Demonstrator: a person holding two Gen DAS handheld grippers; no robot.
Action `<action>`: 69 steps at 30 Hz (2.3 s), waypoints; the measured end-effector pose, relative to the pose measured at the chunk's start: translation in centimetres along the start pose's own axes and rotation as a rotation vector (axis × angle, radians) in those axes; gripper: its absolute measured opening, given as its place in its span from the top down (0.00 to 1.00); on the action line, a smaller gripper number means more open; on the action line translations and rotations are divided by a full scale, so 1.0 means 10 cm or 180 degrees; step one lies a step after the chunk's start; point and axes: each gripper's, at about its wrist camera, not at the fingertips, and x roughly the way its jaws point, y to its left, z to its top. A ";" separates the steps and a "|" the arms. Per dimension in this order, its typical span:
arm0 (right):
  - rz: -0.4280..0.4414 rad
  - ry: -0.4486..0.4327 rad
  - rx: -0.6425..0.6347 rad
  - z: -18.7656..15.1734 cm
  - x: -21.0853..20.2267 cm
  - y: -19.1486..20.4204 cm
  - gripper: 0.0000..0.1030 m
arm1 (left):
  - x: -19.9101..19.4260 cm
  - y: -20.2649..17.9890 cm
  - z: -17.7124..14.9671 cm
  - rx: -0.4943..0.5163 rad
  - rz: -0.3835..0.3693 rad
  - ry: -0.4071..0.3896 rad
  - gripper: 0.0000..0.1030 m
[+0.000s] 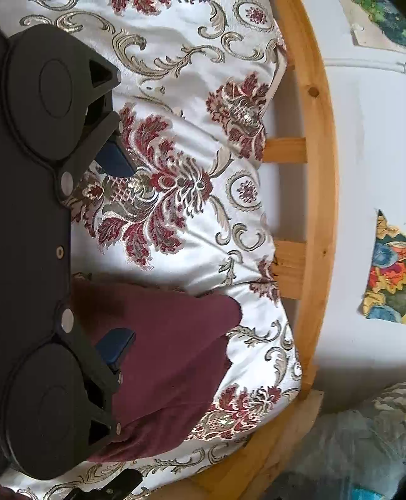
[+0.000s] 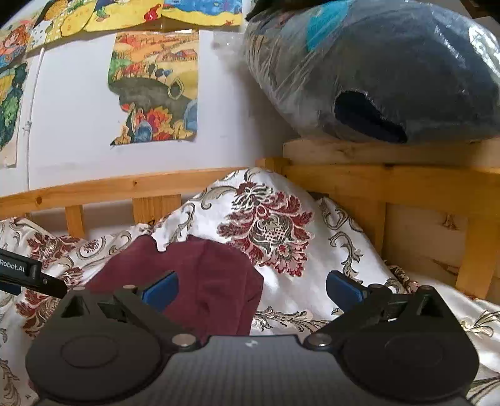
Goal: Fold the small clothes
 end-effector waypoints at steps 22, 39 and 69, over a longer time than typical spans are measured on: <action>-0.0242 -0.0371 0.0062 0.15 -1.21 0.23 0.00 | -1.11 0.24 -0.29 0.0347 -0.0113 -0.0582 0.01; -0.0250 -0.0183 0.0111 -0.05 -2.07 0.60 0.00 | -1.81 0.50 -0.83 0.0543 -0.0259 -0.0581 0.01; -0.0363 0.0105 0.0008 -0.25 -2.21 0.88 0.00 | -1.78 0.84 -1.27 0.0407 -0.0165 -0.0396 0.01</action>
